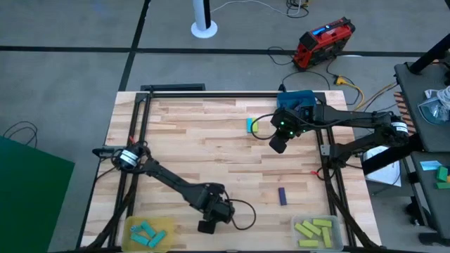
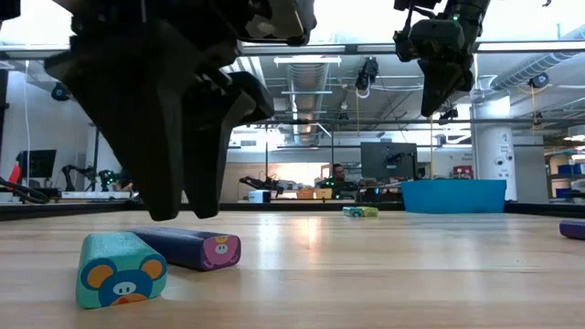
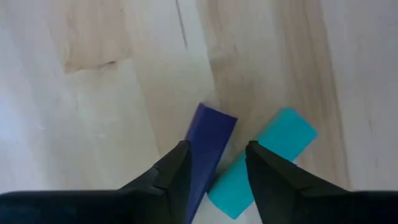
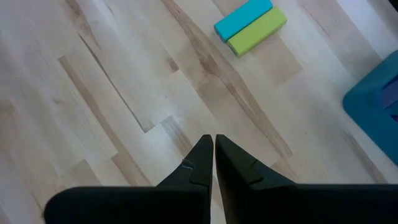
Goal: Sort blocks
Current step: Put the violet block into the blue bin
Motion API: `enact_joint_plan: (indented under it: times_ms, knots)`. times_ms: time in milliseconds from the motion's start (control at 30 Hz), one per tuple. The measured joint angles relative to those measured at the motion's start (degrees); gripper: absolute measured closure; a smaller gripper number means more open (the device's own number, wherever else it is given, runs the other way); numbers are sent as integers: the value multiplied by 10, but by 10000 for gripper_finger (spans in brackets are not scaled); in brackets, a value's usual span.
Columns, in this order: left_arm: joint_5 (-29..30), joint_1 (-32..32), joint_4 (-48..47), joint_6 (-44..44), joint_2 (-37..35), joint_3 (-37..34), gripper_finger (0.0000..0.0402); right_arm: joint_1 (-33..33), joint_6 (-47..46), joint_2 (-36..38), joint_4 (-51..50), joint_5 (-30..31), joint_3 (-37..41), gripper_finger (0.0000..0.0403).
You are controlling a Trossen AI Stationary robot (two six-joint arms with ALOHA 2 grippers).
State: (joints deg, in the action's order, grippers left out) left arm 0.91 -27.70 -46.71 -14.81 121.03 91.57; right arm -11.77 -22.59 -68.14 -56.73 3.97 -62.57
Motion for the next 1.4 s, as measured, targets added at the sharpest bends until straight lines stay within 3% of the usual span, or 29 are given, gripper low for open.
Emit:
enact_joint_plan:
  times_ms: [233, 433, 700, 1133, 1400]
  knots:
    - [0, 1, 7, 9, 0, -9, 210, 0, 0, 0, 0, 0, 0, 392]
    - [-1, 5, 41, 22, 0, -35, 200, 0, 0, 0, 0, 0, 0, 392]
    - [1, 17, 49, 49, 0, -50, 229, 0, 0, 0, 0, 0, 0, 392]
    - [-6, 34, 80, 68, 20, -78, 325, 0, 0, 0, 1, 1, 0, 392]
    - [7, 37, 50, 70, 11, -48, 327, 0, -5, 0, 0, 1, 0, 392]
